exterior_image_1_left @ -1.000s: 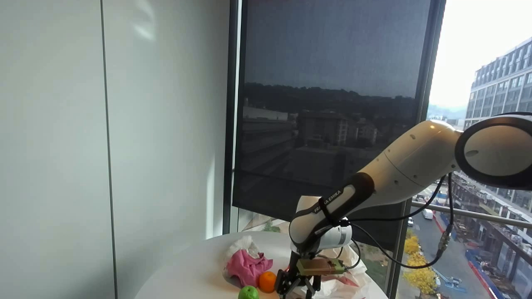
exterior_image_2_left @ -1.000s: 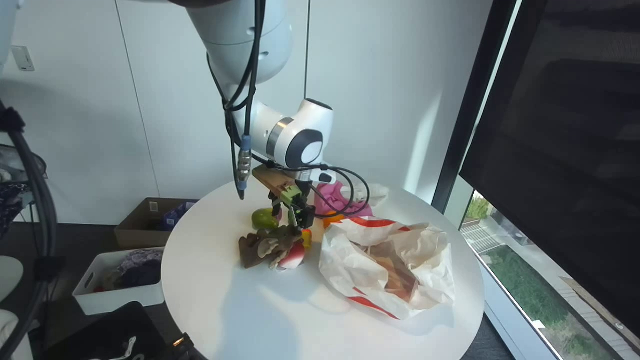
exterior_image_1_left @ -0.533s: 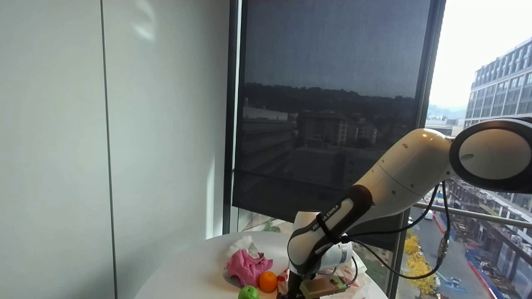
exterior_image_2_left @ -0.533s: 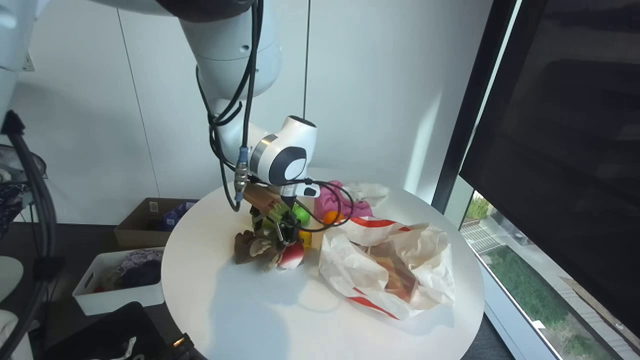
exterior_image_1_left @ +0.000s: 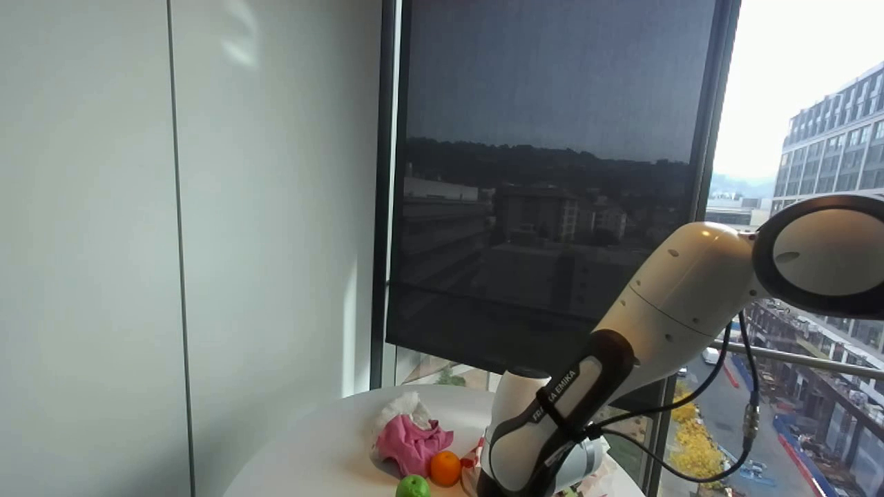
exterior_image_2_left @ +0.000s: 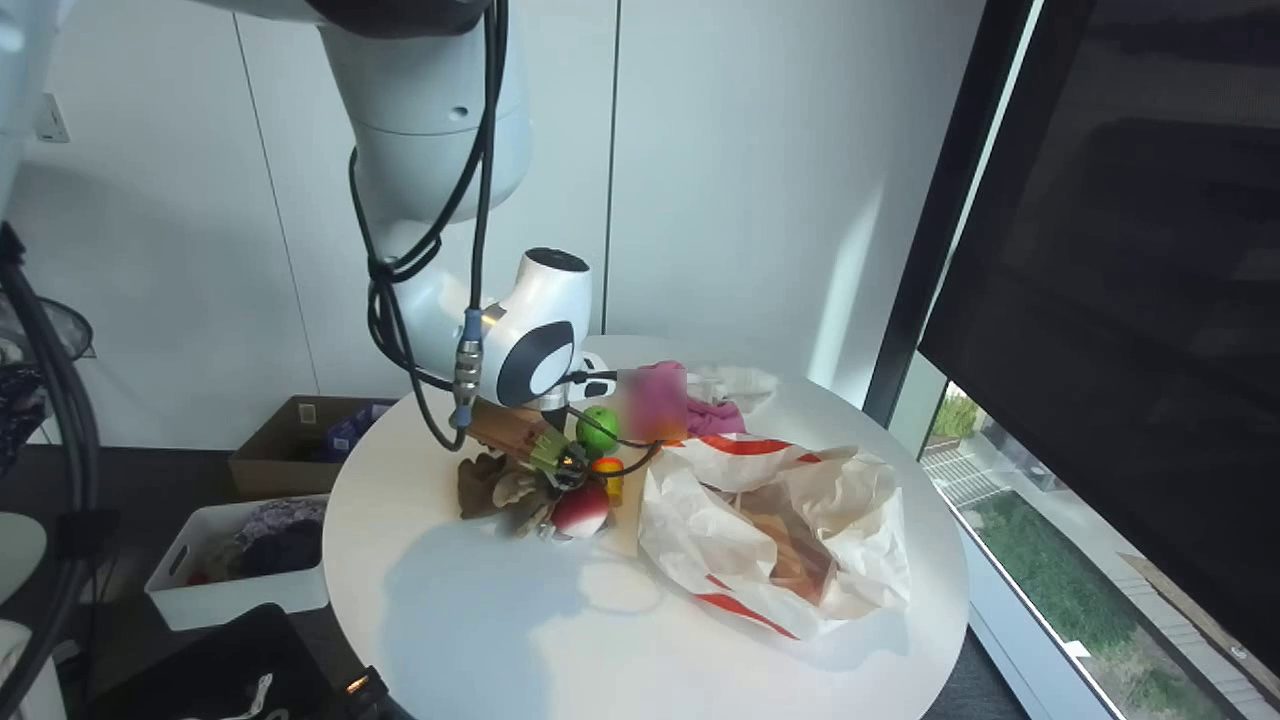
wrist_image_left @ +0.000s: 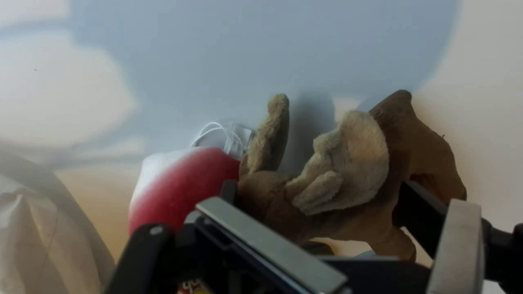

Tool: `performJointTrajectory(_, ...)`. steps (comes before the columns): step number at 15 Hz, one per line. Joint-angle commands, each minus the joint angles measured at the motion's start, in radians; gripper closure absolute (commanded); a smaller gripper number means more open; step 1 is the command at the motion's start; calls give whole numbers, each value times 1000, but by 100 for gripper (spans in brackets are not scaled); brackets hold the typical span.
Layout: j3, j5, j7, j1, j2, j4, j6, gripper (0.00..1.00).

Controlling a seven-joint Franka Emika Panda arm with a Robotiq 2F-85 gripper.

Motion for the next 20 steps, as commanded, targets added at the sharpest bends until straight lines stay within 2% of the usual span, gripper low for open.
performJointTrajectory(1, -1, -41, -24, 5, -34, -81, 128, 0)
performJointTrajectory(4, -32, -96, 4, 37, -36, -128, 275, 0)
performJointTrajectory(7, -94, -131, 23, 92, -25, -158, 402, 0)
performJointTrajectory(8, -122, -138, 26, 118, -21, -164, 428, 25)
performJointTrajectory(9, -150, -142, 24, 143, -17, -168, 441, 27)
performJointTrajectory(10, -182, -143, 21, 170, -8, -170, 452, 34)
performJointTrajectory(12, -233, -143, 15, 216, 4, -174, 466, 51)
performJointTrajectory(17, -334, -137, 10, 324, 5, -182, 480, 87)
performJointTrajectory(20, -325, -125, 20, 293, -47, -171, 381, 91)
